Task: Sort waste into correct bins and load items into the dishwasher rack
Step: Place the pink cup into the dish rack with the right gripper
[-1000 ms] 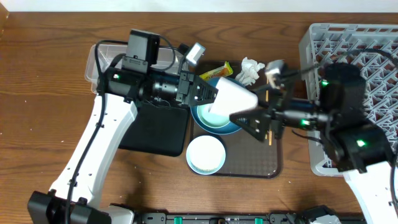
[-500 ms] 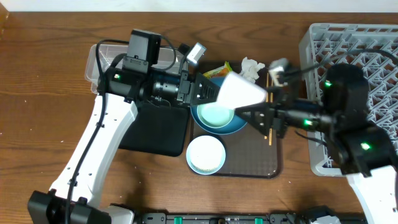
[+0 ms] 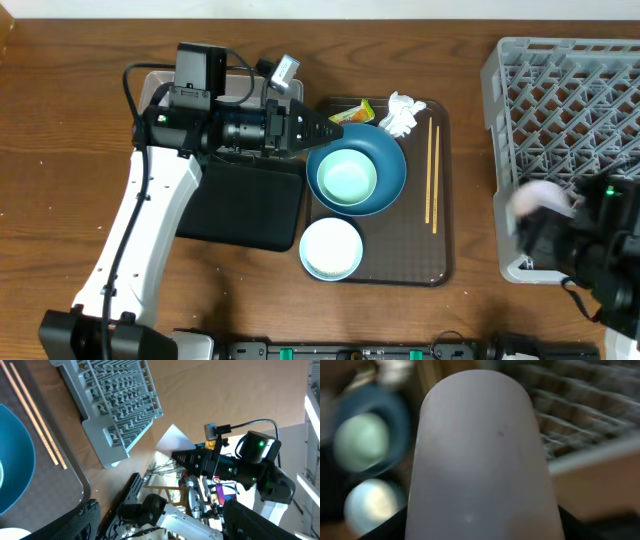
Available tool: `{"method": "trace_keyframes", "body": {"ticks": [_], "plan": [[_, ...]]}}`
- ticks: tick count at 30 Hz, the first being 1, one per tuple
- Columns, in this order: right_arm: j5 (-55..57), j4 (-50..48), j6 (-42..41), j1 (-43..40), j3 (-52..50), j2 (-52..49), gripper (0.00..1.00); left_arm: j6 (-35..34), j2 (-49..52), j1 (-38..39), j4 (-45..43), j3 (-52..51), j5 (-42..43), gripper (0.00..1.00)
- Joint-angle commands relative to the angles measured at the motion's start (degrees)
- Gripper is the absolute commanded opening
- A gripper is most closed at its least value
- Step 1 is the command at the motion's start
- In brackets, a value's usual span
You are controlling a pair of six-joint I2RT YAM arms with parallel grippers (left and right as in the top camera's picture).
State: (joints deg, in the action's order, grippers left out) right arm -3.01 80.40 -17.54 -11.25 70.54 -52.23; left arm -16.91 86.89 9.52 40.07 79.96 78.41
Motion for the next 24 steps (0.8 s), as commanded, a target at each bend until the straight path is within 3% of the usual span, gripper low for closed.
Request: {"method": "trace_keyframes", "body": {"ticks": [1, 7, 17, 23, 24], "plan": [[10.4, 1.4, -2.8, -5.6, 1.2, -2.5, 0.43, -0.3, -0.9, -0.2, 0.0, -0.2, -1.3, 0.81], [7.6, 3.1, -0.6, -13.8, 1.2, -10.3, 0.43, -0.3, -0.9, -0.2, 0.0, -0.2, -1.3, 0.81], [3.6, 6.2, 3.0, -14.3, 1.2, -25.1, 0.42, -0.3, -0.9, -0.2, 0.0, -0.2, -1.3, 0.81], [5.1, 3.8, 3.0, -14.3, 1.2, -29.4, 0.54, -0.3, -0.9, -0.2, 0.2, -0.2, -1.3, 0.81], [4.9, 3.7, 3.0, -14.3, 1.2, -29.9, 0.61, -0.3, -0.9, -0.2, 0.4, -0.2, -1.3, 0.81]]}}
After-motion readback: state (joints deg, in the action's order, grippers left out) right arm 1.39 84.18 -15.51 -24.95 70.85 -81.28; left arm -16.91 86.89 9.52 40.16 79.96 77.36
